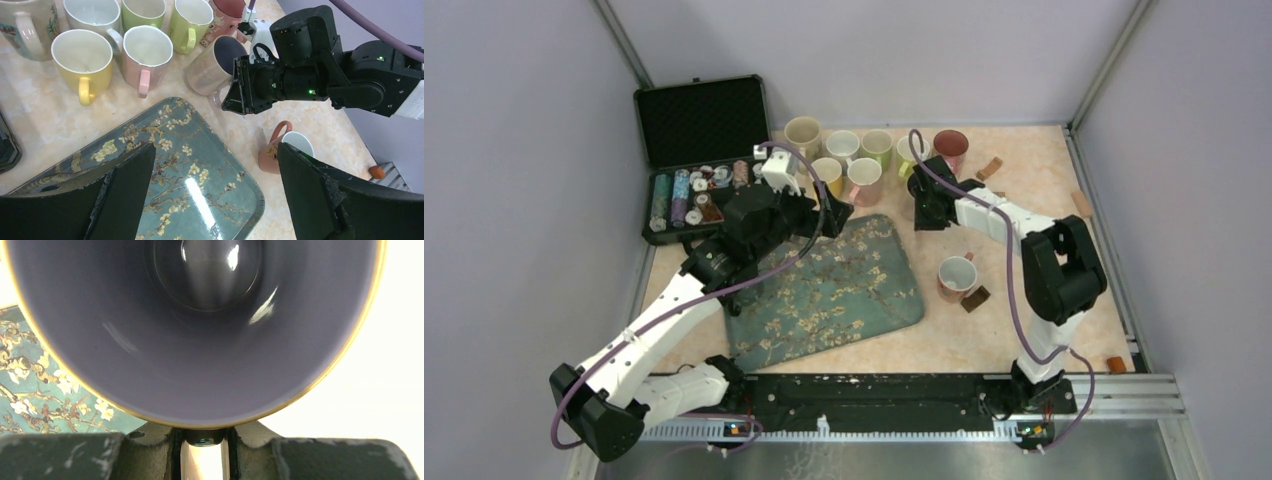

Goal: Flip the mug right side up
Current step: Place the cup at the center of the board.

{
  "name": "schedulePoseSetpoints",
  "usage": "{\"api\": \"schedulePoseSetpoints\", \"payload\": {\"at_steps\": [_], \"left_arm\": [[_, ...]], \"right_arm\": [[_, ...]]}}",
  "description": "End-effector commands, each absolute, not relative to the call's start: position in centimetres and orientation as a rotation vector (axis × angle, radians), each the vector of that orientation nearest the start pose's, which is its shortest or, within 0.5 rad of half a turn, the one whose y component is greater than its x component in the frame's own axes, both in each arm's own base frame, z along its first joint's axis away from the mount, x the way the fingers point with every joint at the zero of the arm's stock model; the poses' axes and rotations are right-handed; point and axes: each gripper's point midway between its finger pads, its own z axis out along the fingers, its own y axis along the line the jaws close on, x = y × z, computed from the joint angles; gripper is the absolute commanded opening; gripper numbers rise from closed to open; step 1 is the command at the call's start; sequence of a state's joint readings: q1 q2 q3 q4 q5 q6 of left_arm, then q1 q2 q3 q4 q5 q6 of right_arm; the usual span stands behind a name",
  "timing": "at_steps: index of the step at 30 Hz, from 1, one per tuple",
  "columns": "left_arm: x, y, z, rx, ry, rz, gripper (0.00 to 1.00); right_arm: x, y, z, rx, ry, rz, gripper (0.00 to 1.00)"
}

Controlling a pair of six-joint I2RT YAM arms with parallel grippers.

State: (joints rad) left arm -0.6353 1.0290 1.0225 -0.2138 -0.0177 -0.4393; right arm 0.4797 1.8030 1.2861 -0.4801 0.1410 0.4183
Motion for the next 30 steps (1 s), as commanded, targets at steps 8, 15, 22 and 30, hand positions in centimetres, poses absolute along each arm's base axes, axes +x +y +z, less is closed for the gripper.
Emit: {"api": "schedulePoseSetpoints", "payload": {"at_steps": [8, 15, 22, 30], "left_arm": [[28.7, -22.3, 30.5, 0.147, 1.842, -0.73, 0.98], [28.8, -22.5, 29.6, 0.144, 1.865, -0.728, 0.98], [29.0, -22.5, 28.2, 0.119, 1.904, -0.723, 0.98], [29.4, -21.7, 26.9, 0.056, 1.957, -0.671, 0.98]], "right_arm": [[42.9, 20.2, 11.1, -0.038, 2.429, 0.169, 0.03], [43.0, 20.0, 10.7, -0.054, 2.453, 0.14, 0.2], [42.9, 20.4, 10.9, -0.063, 2.46, 0.158, 0.43], [42.3, 20.2, 12.7, -0.049, 2.433, 0.179, 0.62]]}}
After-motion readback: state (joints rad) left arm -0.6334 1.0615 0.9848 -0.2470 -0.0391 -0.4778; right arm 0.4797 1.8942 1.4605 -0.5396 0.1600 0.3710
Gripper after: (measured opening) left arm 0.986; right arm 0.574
